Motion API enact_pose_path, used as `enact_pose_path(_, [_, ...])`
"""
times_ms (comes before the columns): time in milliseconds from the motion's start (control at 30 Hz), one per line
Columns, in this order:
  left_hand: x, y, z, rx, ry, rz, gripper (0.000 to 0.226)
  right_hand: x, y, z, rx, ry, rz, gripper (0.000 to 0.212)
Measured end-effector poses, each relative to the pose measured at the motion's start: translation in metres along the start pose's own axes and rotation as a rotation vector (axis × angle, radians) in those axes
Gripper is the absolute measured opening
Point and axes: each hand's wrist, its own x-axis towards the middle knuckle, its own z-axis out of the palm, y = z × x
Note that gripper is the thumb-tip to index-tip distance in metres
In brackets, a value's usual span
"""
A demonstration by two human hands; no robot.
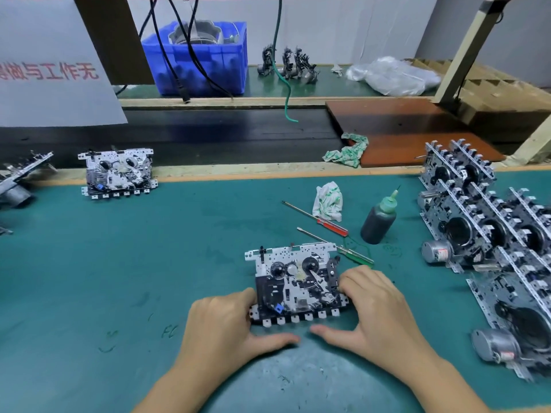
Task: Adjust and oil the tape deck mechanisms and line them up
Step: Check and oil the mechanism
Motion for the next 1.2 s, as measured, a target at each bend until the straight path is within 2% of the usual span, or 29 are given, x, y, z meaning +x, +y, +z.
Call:
enact_pose_path(133, [-0.001, 0.000, 0.003, 0.046, 0.003, 0.000, 0.067, 0.003, -0.004, 0.001, -0.035, 0.069, 0.016, 0.056])
enact_pose_path(300, [0.000, 0.001, 0.007, 0.071, 0.051, -0.078, 0.068, 0.003, 0.003, -0.002, -0.080, -0.016, -0.113, 0.051])
enact_pose_path(433, [0.002, 0.004, 0.002, 0.081, 0.062, -0.144, 0.063, 0.005, 0.001, -0.006, -0.091, -0.044, -0.069, 0.053])
enact_pose_path(500, [0.009, 0.005, 0.001, 0.123, 0.017, -0.230, 0.067, 0.009, 0.002, -0.012, 0.020, 0.003, 0.103, 0.051])
enact_pose_path(600, [0.028, 0.000, 0.001, 0.142, -0.025, -0.295, 0.064, 0.018, 0.014, -0.021, 0.343, 0.304, 0.509, 0.038])
enact_pose_path(667, [0.049, -0.003, 0.001, 0.161, -0.034, -0.284, 0.063, 0.032, 0.030, -0.023, 0.395, 0.423, 0.666, 0.046])
enact_pose_path(733, [0.067, -0.004, 0.006, 0.165, -0.038, -0.270, 0.063, 0.050, 0.045, -0.016, 0.482, 0.333, 0.801, 0.060])
enact_pose_path(833, [0.075, -0.005, 0.020, 0.179, -0.046, -0.307, 0.069, 0.065, 0.057, 0.005, 0.596, 0.153, 0.933, 0.055])
enact_pose_path(900, [0.069, -0.007, 0.029, 0.202, -0.029, -0.315, 0.072, 0.063, 0.058, 0.011, 0.597, 0.155, 0.892, 0.046])
enact_pose_path(1067, [0.066, -0.010, 0.031, 0.231, -0.014, -0.285, 0.071, 0.060, 0.040, 0.002, 0.703, 0.262, 0.632, 0.010])
enact_pose_path(1200, [0.066, -0.010, 0.031, 0.254, -0.022, -0.271, 0.073, 0.060, 0.025, -0.001, 0.892, 0.251, 0.582, 0.020])
